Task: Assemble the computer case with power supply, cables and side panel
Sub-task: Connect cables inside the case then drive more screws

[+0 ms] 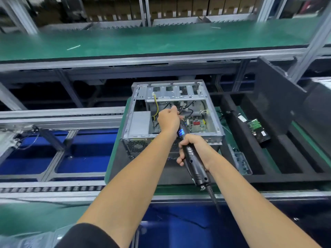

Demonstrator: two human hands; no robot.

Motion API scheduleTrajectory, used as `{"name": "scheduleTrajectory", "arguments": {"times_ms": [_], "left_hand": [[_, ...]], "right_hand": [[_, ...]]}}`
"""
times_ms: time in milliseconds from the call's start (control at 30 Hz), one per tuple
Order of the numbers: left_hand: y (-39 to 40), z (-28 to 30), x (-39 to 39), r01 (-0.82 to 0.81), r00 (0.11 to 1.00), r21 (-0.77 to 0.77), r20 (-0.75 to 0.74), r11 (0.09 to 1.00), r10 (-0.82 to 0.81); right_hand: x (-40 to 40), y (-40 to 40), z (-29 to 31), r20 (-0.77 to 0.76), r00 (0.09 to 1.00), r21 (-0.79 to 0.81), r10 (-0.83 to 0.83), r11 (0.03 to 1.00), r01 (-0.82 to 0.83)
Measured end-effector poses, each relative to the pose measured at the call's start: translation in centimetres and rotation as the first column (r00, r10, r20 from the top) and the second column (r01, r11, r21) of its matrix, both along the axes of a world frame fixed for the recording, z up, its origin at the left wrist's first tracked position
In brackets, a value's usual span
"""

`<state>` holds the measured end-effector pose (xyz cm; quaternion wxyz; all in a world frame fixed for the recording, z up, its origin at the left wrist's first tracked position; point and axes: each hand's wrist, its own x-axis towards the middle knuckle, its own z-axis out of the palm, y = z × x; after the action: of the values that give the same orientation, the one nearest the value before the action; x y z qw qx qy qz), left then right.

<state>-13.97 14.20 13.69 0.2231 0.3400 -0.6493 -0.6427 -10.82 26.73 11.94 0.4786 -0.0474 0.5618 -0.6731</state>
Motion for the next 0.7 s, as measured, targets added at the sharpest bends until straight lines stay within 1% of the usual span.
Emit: {"name": "scheduleTrajectory", "arguments": {"times_ms": [133, 233, 500, 567, 700], "left_hand": [[-2.0, -0.9, 2.1, -0.047, 0.996, -0.038, 0.076, 0.998, 0.050], [-2.7, -1.4, 3.1, -0.066, 0.990, -0.129, 0.114, 0.989, 0.081], [-2.5, -1.8, 5.2, -0.025, 0.973, -0.352, 0.204, 0.936, 0.103], [-2.4, -1.8, 5.9, -0.014, 0.970, -0.339, 0.225, 0.941, 0.096], [-3.2, -2.3, 7.4, 0.000, 0.965, -0.211, 0.256, 0.977, 0.055]], "right_hand": [[2.0, -1.8, -0.6, 0.020, 1.000, 0.019, 0.011, 1.000, -0.011], [3.1, -2.2, -1.0, 0.012, 0.999, 0.039, 0.046, 0.998, -0.047], [4.9, -1.1, -1.5, 0.026, 0.994, 0.040, 0.102, 0.994, -0.103], [5.3, -0.9, -1.7, 0.041, 0.993, 0.031, 0.114, 0.993, -0.116], [6.5, -1.0, -2.3, 0.029, 0.987, 0.027, 0.158, 0.987, -0.159]]}}
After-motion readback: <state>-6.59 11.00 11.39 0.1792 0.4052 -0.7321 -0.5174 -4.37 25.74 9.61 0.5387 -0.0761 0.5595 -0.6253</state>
